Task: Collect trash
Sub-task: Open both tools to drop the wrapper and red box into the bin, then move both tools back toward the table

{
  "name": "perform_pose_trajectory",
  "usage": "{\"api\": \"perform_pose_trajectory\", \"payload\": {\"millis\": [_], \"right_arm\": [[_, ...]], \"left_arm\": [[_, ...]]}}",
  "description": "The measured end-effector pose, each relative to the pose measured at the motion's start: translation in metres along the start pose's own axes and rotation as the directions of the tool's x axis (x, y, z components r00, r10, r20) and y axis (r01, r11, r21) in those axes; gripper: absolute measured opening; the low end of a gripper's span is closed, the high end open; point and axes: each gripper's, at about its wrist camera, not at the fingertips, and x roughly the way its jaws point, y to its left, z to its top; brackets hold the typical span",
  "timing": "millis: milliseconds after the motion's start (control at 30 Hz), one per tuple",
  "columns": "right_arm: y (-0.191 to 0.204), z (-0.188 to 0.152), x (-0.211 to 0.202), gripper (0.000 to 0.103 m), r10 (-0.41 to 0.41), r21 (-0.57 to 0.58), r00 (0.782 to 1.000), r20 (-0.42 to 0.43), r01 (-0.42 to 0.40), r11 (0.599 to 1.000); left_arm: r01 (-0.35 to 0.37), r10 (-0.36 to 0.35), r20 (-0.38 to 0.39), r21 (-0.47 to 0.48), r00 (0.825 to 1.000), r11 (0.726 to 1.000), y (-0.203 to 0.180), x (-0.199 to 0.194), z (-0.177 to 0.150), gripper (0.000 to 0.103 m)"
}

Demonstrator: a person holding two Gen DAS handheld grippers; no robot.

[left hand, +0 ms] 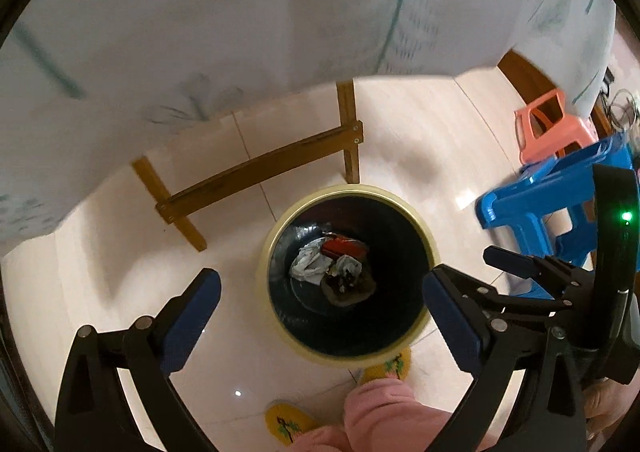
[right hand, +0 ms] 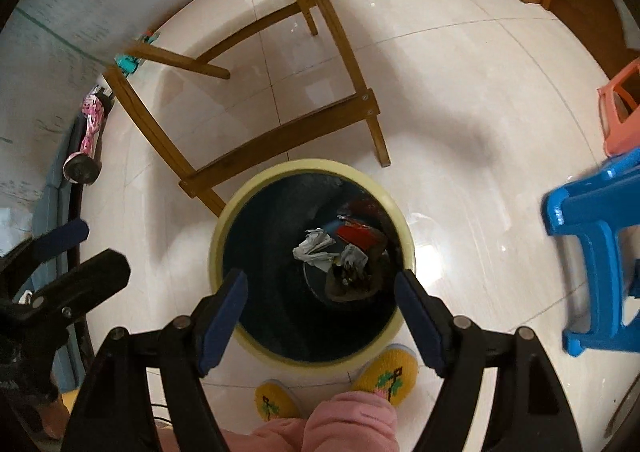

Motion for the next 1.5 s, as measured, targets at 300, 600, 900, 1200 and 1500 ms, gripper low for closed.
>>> {"api": "perform_pose_trajectory", "payload": {"millis": [300,600,900,1200,1500], "right_arm": [[0.021,0.007,-0.1,0.076,-0.023,0.021,1.0,0.018,0.023,1.0],[0.052,0.014,-0.202,0.076,-0.018,-0.012,0.997,0.073,0.019,1.0],[0.081,0.023,-0.289,0.076,0.006,-0.06,0.988,0.156,0.004,0.998],[0.089,0.04,-0.363,0.076,0.002,-0.108,0.963,0.271,0.028,0.994],[0.096,0.078,-0.403,0.076,0.049,-0.185,0.936,0.349,0.018,0.983]], "left_arm": [[0.004,-0.004,0.01,-0.003,1.0,1.0,-0.013,-0.111,0.007,0.1],[0.016,-0.016,0.098,0.002,0.995,1.0,-0.021,-0.227,0.032,0.1],[-0.029,0.024,0.233,0.019,0.972,0.999,-0.019,-0.328,0.054,0.1],[-0.066,0.063,0.328,-0.002,0.943,0.998,-0.011,-0.384,0.071,0.1],[-0.11,0.121,0.423,-0.051,0.898,0.993,-0.015,-0.425,0.1,0.1]]}}
